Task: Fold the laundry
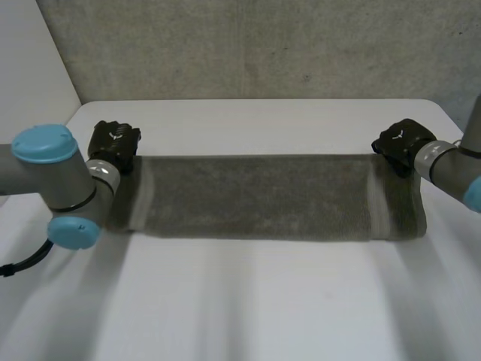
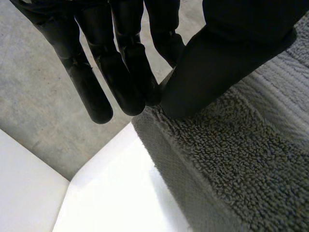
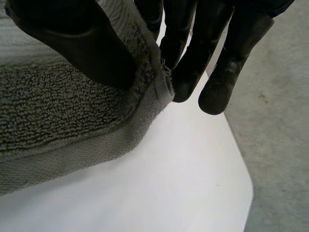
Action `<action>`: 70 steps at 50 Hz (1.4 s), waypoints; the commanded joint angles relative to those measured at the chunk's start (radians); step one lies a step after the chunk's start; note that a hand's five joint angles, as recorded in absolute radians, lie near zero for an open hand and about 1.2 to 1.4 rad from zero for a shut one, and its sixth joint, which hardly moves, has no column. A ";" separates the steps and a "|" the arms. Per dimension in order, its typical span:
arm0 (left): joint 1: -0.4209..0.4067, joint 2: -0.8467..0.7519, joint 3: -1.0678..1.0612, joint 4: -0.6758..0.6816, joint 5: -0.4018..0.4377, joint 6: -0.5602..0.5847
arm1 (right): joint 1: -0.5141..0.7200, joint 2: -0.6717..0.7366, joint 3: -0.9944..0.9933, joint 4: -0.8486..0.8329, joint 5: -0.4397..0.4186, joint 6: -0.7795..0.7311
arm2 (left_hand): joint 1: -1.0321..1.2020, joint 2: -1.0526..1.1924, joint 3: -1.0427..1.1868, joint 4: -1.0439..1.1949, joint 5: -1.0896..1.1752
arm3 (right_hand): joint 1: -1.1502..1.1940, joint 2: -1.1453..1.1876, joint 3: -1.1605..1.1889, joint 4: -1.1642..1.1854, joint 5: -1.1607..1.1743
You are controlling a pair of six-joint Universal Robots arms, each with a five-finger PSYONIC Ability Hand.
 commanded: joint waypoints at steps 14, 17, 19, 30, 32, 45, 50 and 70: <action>-0.002 -0.150 0.151 0.004 0.003 -0.006 | 0.024 0.149 -0.174 -0.141 0.055 0.100 | -1.034 -1.044 -1.043 -1.044 -1.035 | -1.162 -1.170 -1.168 -1.169 -1.187; -0.001 -0.115 0.135 -0.002 0.000 -0.008 | 0.024 0.121 -0.163 -0.142 0.055 0.148 | -1.034 -1.044 -1.043 -1.044 -1.035 | -1.162 -1.170 -1.168 -1.169 -1.187; -0.001 -0.089 0.116 -0.002 -0.001 -0.008 | 0.022 0.045 -0.124 -0.135 0.057 0.243 | -1.034 -1.044 -1.043 -1.044 -1.035 | -1.162 -1.170 -1.168 -1.169 -1.187; -0.001 0.219 -0.169 0.005 -0.006 -0.144 | 0.007 -0.359 0.302 -0.171 0.037 0.363 | -1.034 -1.044 -1.043 -1.044 -1.035 | -1.162 -1.170 -1.168 -1.169 -1.187; 0.001 0.271 -0.220 0.005 -0.004 -0.195 | 0.007 -0.400 0.358 -0.165 0.043 0.367 | -1.034 -1.043 -1.042 -1.043 -1.034 | -1.162 -1.170 -1.168 -1.169 -1.187; 0.008 0.530 -0.495 0.007 0.063 -0.556 | -0.025 -0.516 0.681 -0.171 0.032 0.436 | -1.034 -1.043 -1.042 -1.043 -1.034 | -1.162 -1.170 -1.168 -1.169 -1.187; 0.013 0.536 -0.530 0.022 0.091 -0.575 | -0.059 -0.483 0.740 -0.221 0.012 0.436 | -1.034 -1.043 -1.042 -1.043 -1.034 | -1.162 -1.170 -1.168 -1.169 -1.187; 0.015 0.543 -0.572 0.050 0.092 -0.577 | -0.131 -0.262 0.697 -0.367 0.000 0.406 | -1.034 -1.043 -1.042 -1.043 -1.034 | 0.060 0.052 0.054 0.053 0.035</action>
